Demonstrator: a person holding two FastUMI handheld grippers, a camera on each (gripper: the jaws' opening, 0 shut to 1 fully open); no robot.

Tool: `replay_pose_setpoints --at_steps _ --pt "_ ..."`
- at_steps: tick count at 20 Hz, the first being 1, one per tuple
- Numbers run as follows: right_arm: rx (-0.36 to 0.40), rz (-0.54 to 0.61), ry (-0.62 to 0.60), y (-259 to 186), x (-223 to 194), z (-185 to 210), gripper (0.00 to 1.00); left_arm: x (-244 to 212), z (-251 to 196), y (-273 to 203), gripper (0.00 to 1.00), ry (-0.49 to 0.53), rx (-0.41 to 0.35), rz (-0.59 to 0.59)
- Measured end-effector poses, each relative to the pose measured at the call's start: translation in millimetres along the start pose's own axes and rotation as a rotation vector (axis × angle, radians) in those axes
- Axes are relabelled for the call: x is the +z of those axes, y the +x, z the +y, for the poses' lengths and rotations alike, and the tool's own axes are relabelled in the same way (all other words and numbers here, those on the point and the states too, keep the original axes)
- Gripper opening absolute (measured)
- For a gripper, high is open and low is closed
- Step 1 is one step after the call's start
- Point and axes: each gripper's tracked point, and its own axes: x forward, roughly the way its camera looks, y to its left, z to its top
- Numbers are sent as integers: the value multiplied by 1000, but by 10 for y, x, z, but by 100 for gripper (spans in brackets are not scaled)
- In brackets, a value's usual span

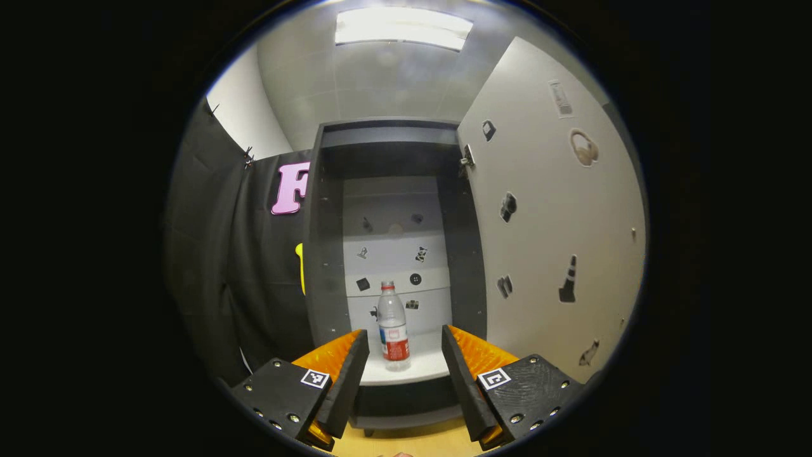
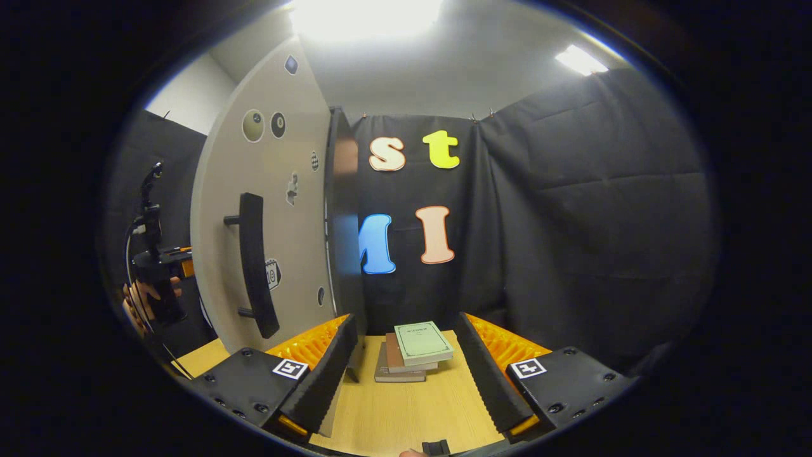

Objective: Open the cabinet door with the right hand, grasp the bottle in the cabinet with the left hand and place it on the coaster, then close the cabinet door with the right hand.

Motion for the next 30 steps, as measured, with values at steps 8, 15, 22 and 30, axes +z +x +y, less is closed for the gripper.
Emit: replay_pose_setpoints --at_steps 8,15,22,30 --pt "-151 36 12 184 -133 -234 100 -125 121 887 67 -15 -40 18" --pt "-252 80 8 324 -318 -275 100 -439 220 1517 67 -30 -62 64" --pt "-315 118 13 399 -490 -250 100 -673 324 1891 67 -46 -56 81" --pt "-338 133 20 392 -558 -248 100 -884 364 2075 67 -24 -41 127"
